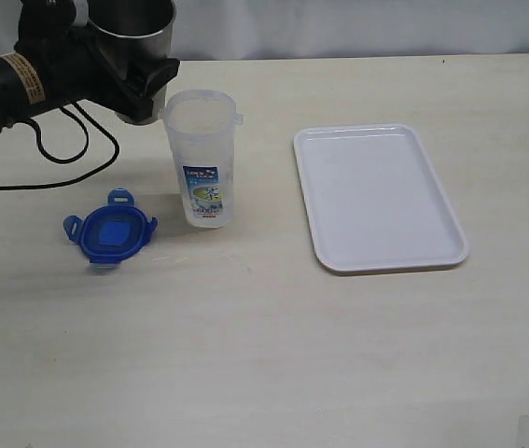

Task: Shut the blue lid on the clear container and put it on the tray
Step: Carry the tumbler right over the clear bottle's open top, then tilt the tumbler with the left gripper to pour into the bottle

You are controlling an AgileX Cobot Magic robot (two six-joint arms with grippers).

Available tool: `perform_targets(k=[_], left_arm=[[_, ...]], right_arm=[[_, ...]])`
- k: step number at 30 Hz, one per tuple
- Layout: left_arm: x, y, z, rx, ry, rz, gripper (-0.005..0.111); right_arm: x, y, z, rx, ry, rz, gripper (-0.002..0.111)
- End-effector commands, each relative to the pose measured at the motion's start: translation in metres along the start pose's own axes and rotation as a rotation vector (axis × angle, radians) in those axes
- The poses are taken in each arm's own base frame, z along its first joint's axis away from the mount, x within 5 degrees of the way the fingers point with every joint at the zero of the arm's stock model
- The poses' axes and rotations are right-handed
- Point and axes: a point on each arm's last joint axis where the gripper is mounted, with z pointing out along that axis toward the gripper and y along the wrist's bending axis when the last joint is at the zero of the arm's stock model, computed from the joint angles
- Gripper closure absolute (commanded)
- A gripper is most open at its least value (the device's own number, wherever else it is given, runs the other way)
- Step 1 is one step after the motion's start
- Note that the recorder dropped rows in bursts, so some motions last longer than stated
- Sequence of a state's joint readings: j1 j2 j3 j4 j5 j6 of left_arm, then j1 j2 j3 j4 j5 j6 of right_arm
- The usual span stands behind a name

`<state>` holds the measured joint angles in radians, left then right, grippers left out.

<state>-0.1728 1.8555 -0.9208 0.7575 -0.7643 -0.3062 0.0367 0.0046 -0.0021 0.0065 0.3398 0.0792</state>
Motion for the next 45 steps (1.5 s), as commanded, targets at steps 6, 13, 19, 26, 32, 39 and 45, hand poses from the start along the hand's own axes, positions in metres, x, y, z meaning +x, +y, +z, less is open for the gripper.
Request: perform_targets(k=[6,13,19,26,32,39,45], left_arm=[[-0.0148,-0.0001,-0.001,0.006,-0.086,0.112,0.107],[-0.0149,0.0,-0.001,0.002,-0.087,0.157,0.107],[-0.0155,-0.0003,-0.0011,0.002,-0.094,0.218,0.107],[-0.0164,-0.001,-0.0012,0.004,-0.105,0.32,0.107],[-0.0165,-0.0017,-0.0012,0.007,-0.108,0.4,0.107],[-0.0165,-0.0017,-0.0012,0.003,-0.109,0.48,0.107],[-0.0165,-0.0017,-0.0012,-0.001,-0.109,0.552,0.107]], right_arm=[[0.0006,0.0,-0.0001,-0.001,-0.001,0.006,0.104],[0.0006,0.0,-0.0001,-0.001,-0.001,0.006,0.104],[0.0006,0.0,-0.0001,-0.001,-0.001,0.006,0.104],[0.0006,0.0,-0.0001,-0.001,-0.001,0.006,0.104],[0.0006,0.0,-0.0001,-0.001,-0.001,0.006,0.104],[0.0006,0.0,-0.0001,-0.001,-0.001,0.006,0.104],[0.0006,0.0,-0.0001,-0.001,-0.001,0.006,0.104]])
